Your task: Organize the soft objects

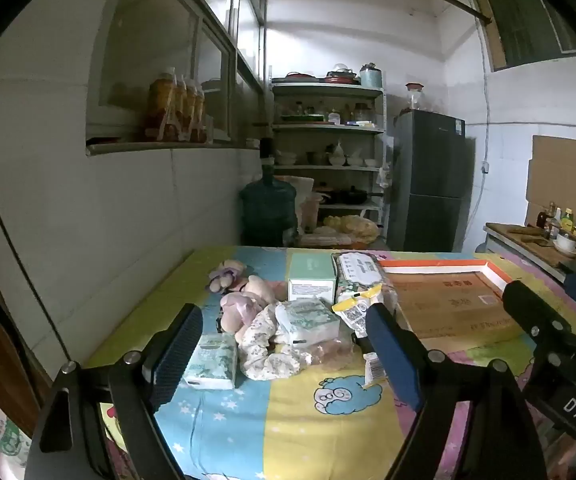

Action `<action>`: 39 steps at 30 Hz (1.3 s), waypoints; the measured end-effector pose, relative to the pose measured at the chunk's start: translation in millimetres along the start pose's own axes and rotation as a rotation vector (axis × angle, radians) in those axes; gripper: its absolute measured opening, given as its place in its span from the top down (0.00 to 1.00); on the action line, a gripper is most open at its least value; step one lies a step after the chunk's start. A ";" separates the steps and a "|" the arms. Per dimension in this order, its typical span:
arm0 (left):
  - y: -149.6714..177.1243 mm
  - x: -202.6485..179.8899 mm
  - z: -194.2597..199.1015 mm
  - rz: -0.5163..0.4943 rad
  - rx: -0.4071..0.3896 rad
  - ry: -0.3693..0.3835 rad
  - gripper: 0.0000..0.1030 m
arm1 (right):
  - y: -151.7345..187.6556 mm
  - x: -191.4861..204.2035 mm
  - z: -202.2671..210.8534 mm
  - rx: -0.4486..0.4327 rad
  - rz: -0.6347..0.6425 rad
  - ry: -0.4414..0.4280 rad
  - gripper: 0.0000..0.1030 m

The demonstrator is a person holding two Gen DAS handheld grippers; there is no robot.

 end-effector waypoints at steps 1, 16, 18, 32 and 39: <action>0.0 0.1 0.0 0.001 0.002 0.002 0.19 | 0.0 0.3 -0.7 0.014 0.007 0.003 0.11; 5.9 1.8 -3.0 -0.001 0.012 0.002 0.19 | 0.5 -0.3 -0.8 0.014 0.004 -0.005 0.11; 5.1 1.9 -2.9 0.001 0.014 0.001 0.19 | 0.4 -0.5 -0.8 0.015 0.003 -0.007 0.11; 7.7 -1.8 -10.3 -0.006 0.026 0.003 0.20 | 4.3 10.0 -2.1 0.018 0.004 -0.012 0.11; 6.8 -2.3 -8.7 -0.004 0.026 0.003 0.20 | 4.2 9.7 -0.7 0.016 0.006 -0.023 0.11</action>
Point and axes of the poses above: each gripper's, at about its wrist camera, not at the fingertips, and z roughly against the way its jaws point, x to its left, y to its underside, the point moved 1 cm from there along -z, roughly the way its jaws point, and after that the axes turned 4 degrees about y, right-handed, at the moved point
